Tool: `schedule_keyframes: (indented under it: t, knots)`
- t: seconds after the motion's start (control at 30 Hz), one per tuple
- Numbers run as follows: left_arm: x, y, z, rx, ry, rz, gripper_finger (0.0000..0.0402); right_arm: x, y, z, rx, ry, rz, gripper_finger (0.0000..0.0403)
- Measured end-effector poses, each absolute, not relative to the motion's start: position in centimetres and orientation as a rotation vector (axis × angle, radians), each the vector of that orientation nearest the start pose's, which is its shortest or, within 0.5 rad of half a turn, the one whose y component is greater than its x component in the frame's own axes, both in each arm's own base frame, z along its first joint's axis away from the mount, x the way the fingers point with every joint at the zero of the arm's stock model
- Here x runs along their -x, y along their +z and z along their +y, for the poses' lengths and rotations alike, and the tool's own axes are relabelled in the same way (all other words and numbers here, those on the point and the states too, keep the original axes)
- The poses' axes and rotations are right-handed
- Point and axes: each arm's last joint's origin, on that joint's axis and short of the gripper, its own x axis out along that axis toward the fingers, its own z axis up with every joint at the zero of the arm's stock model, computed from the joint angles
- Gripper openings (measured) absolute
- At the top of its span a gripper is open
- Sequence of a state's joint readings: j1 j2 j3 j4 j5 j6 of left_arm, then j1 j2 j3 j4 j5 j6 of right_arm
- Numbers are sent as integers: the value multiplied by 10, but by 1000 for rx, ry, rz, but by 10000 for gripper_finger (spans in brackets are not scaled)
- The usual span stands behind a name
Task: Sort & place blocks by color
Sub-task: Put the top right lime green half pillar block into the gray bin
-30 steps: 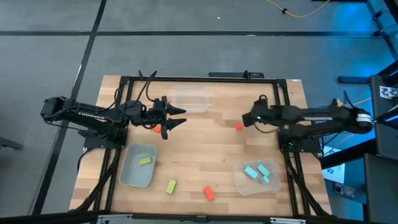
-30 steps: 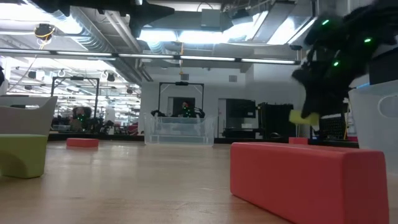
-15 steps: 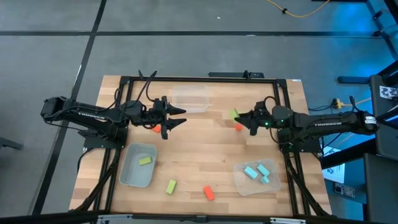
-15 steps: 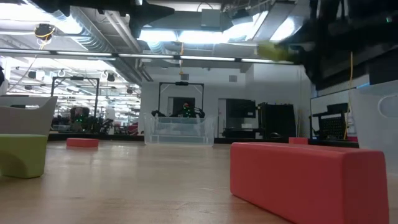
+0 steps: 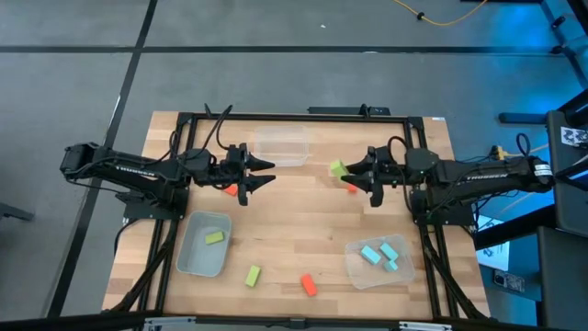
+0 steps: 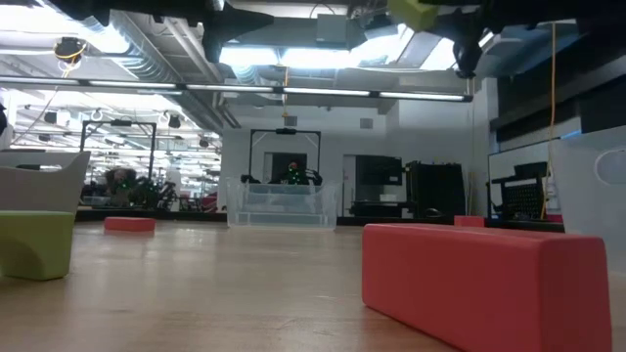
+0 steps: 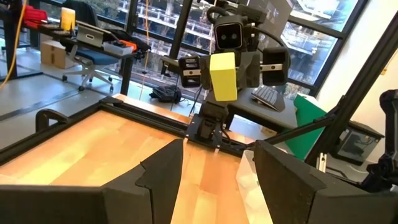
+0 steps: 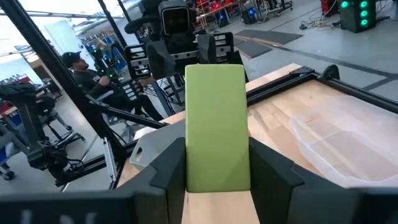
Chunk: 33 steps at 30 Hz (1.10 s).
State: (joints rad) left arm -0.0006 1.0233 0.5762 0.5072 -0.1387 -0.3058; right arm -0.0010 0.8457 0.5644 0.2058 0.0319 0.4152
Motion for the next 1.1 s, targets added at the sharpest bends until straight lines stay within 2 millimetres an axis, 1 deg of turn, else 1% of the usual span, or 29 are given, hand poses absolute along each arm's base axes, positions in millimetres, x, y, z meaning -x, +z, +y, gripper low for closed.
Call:
schedule_keyframes:
  t: [0.53,0.7,0.83,0.93,1.0,1.1]
  knots:
    - [-226,283,4,308,126,-81,191,-194,284,-1,-445,-40,62,135]
    - [-226,283,4,308,126,-81,191,-197,281,0,-469,-42,81,135]
    - [-227,283,4,327,126,-81,191,-209,276,2,-469,-30,77,135]
    - [-234,283,4,330,116,-63,191,-224,273,5,-466,-20,79,135]
    - [-242,289,3,320,102,-70,191,-235,275,5,-460,-20,93,135]
    - [-257,291,3,279,104,-47,191,-255,281,7,-419,14,115,135]
